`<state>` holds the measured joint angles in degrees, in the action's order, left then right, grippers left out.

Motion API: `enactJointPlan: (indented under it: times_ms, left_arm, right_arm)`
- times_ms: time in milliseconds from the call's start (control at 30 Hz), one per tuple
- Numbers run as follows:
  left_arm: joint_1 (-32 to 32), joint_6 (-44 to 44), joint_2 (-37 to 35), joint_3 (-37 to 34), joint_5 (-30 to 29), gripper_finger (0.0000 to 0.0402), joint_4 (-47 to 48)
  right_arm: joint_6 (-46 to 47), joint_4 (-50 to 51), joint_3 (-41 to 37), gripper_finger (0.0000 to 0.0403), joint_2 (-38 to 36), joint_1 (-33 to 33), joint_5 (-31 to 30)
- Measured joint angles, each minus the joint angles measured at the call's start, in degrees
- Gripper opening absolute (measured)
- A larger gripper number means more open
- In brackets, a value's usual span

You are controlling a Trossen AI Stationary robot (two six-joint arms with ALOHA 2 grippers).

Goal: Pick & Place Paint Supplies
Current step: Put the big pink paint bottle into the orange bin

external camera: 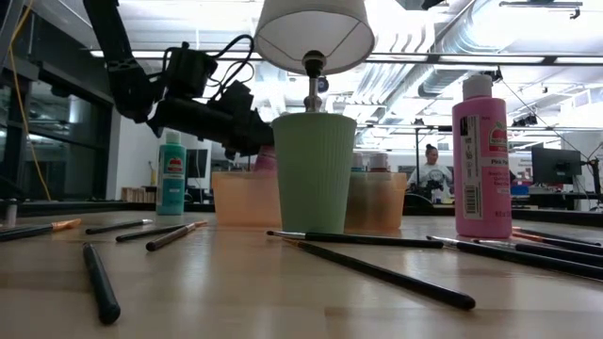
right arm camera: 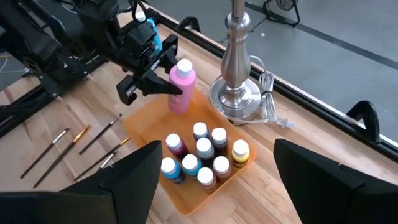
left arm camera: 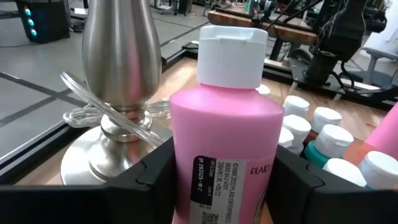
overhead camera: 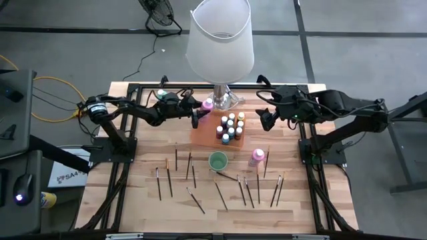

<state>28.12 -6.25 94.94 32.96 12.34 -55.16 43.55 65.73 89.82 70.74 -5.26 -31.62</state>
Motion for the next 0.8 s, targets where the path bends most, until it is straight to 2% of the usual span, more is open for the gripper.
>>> enactJointPlan:
  times_ms: [133, 300, 600, 800]
  left_arm:
    - [-0.02, 0.70, 0.00, -0.01, -0.73, 0.0167, 0.00]
    - [-0.02, -0.22, 1.66, -0.03, -1.53, 0.0177, -2.00]
    - [-0.02, -3.18, 6.88, 0.14, -1.51, 0.0183, -11.96]
    - [-0.42, -5.96, 9.91, 0.08, -1.45, 0.0184, -13.33]
  right_arm:
    - [0.00, -0.04, 0.00, 0.0302, 0.00, 0.00, 0.00]
    - [-0.01, -0.07, 0.00, 0.0302, 0.00, 0.00, 0.00]
    - [-0.02, -0.17, 0.00, 0.0302, 0.00, 0.00, 0.00]
    - [-0.02, -0.17, 0.00, 0.0302, 0.00, 0.00, 0.00]
